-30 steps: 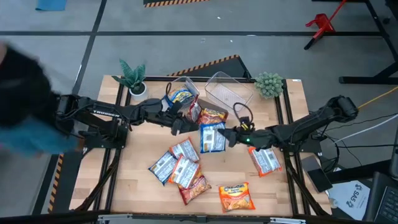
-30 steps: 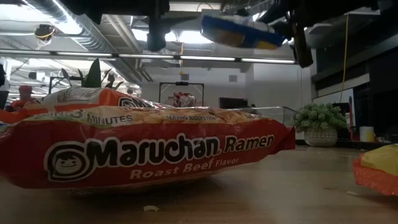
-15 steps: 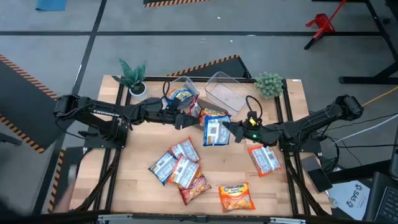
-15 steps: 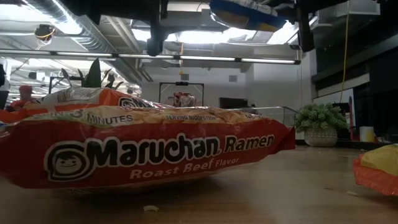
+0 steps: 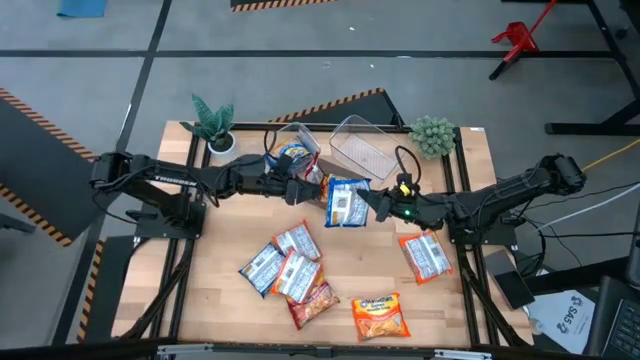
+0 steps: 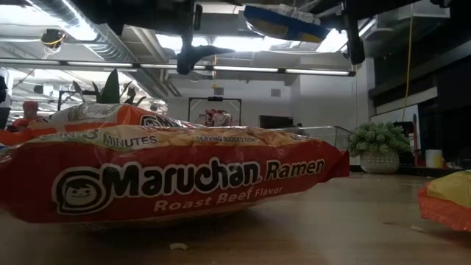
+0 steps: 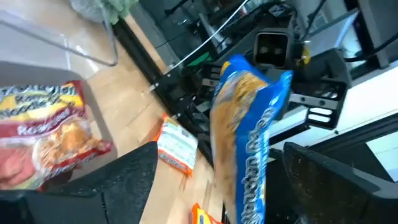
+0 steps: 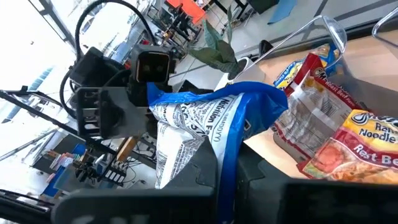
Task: Sort Maruchan noodles
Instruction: Put the blue noodle pack into the left transparent bin
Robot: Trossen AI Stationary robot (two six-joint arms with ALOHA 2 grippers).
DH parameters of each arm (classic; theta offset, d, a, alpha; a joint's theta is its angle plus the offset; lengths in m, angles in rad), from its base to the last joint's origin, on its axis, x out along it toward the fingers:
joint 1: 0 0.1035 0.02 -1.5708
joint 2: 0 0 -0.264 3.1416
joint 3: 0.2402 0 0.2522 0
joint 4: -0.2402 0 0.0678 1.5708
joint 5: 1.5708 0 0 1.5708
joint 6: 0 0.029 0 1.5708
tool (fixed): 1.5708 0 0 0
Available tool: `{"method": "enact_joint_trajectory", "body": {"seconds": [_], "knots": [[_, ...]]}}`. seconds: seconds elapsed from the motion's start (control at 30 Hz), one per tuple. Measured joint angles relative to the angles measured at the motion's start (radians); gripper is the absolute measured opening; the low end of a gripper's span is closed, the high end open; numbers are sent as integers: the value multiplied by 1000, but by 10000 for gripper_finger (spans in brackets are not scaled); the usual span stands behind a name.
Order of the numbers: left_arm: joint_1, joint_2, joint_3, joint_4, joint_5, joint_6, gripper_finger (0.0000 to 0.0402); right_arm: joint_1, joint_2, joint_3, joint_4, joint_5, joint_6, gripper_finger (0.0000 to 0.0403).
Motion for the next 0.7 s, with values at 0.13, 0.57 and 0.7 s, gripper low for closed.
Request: {"method": "enact_joint_trajectory", "body": {"seconds": [0.13, 0.57, 0.7], "knots": [[-13, 9, 0, 20, -19, 15, 345, -45, 3, 0, 0, -51, 0, 1], [-51, 11, 0, 109, -130, 132, 346, -156, 14, 1, 53, -178, -20, 1], [-50, 11, 0, 108, -142, 134, 346, -165, 23, 1, 64, -190, -21, 1]]}}
